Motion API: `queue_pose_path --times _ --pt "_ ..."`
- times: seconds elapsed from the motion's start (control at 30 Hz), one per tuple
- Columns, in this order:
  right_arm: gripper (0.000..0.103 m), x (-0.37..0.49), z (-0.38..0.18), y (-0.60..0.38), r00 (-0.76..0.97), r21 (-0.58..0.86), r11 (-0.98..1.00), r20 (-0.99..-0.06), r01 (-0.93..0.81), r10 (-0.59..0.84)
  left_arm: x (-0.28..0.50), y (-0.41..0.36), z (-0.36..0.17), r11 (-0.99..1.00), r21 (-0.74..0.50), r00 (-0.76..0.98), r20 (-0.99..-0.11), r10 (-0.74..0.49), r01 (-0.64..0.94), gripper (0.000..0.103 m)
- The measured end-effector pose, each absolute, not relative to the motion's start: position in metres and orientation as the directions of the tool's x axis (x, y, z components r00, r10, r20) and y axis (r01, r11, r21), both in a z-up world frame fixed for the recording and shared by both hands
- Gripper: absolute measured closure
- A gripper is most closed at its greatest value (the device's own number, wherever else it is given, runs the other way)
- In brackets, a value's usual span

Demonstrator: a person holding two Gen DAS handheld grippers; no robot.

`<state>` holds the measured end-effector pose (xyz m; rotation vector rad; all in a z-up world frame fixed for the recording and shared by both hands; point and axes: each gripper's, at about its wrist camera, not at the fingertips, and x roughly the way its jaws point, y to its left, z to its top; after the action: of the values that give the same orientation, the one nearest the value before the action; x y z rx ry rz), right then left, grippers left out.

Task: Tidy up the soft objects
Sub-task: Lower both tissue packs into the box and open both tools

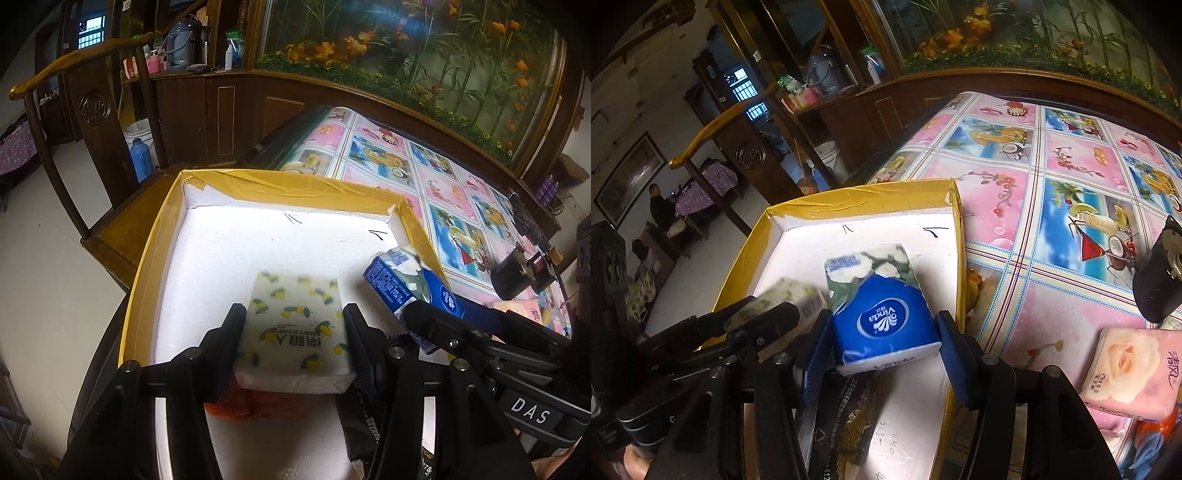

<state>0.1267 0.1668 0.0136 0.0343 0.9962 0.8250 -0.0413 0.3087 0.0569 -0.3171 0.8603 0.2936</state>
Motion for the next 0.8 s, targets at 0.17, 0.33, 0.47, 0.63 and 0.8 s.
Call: queue_pose_path --times 0.17,0.33,0.47,0.63,0.8 --pt "0.040 0.126 0.017 0.161 0.274 0.399 0.697 -0.715 -0.596 0.643 -0.043 0.311 0.057 0.908 -0.171 0.622 -0.774 0.117 -0.383 0.037" --pt "0.039 0.118 0.028 0.145 0.282 0.423 0.680 -0.683 -0.599 0.674 -0.048 0.306 0.066 0.911 -0.183 0.643 -0.758 0.109 -0.370 0.035" --pt "0.038 0.108 0.039 0.120 0.297 0.443 0.665 -0.649 -0.601 0.701 -0.057 0.293 0.079 0.921 -0.185 0.670 -0.736 0.100 -0.341 0.034" --pt "0.035 0.096 0.050 0.082 0.317 0.468 0.652 -0.609 -0.597 0.727 -0.068 0.272 0.092 0.937 -0.196 0.706 -0.705 0.071 -0.290 0.032" --pt "0.034 0.088 0.053 0.047 0.332 0.486 0.649 -0.587 -0.586 0.739 -0.071 0.246 0.096 0.956 -0.179 0.717 -0.695 0.045 -0.234 0.030"
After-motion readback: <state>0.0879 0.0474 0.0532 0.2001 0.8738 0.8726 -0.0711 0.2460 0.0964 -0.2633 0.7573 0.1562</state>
